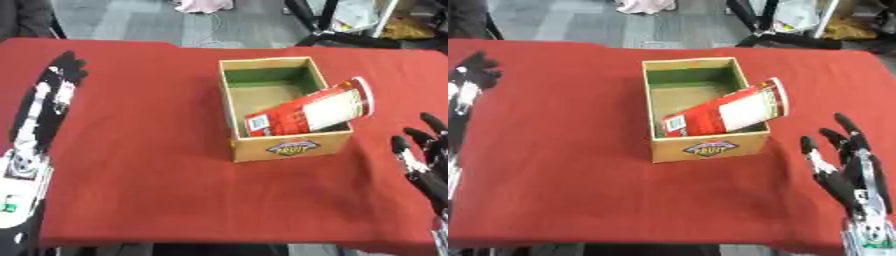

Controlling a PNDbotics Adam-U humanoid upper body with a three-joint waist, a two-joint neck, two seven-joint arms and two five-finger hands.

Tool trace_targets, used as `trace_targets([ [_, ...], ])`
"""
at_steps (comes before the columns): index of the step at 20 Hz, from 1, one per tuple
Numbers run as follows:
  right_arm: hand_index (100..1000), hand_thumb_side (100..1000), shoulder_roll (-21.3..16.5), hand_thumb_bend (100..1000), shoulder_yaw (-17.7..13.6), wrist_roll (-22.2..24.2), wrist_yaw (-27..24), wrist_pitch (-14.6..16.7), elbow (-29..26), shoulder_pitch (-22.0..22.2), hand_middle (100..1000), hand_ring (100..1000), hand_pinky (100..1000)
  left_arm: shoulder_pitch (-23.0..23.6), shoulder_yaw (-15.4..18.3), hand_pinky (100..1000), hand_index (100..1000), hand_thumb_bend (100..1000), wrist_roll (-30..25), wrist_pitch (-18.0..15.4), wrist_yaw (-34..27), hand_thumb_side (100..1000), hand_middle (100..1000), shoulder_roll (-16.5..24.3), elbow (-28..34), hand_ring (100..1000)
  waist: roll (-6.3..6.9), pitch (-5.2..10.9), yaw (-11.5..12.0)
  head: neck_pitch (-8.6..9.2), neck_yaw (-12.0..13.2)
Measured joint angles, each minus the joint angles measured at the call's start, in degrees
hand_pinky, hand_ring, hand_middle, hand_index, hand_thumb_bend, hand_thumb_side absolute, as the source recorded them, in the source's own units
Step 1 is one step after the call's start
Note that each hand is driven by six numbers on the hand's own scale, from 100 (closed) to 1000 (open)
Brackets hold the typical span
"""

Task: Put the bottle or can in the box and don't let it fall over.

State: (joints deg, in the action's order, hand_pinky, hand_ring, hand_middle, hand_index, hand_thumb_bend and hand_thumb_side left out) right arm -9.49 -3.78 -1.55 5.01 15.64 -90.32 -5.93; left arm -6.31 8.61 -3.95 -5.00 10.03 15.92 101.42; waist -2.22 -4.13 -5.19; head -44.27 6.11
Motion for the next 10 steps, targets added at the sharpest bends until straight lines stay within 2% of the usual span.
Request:
trace_targets([
  [5, 946, 379, -0.01, 374, 0.3, 0.03, -0.15, -0.01, 0.0, 0.32, 974, 850, 964, 2.01, -0.08, 891, 965, 258, -0.22, 3.58, 0.67, 906, 819, -0.78, 6.14, 834, 0.02, 0.13, 0.03, 0.0, 0.57],
  [10, 946, 358, -0.01, 360, 0.35, 0.17, -0.2, -0.05, 0.01, 0.4, 973, 849, 963, 2.19, -0.21, 892, 965, 256, -0.39, 5.47, 0.67, 906, 820, -0.85, 8.15, 835, -0.02, 0.19, -0.06, 0.0, 0.63],
])
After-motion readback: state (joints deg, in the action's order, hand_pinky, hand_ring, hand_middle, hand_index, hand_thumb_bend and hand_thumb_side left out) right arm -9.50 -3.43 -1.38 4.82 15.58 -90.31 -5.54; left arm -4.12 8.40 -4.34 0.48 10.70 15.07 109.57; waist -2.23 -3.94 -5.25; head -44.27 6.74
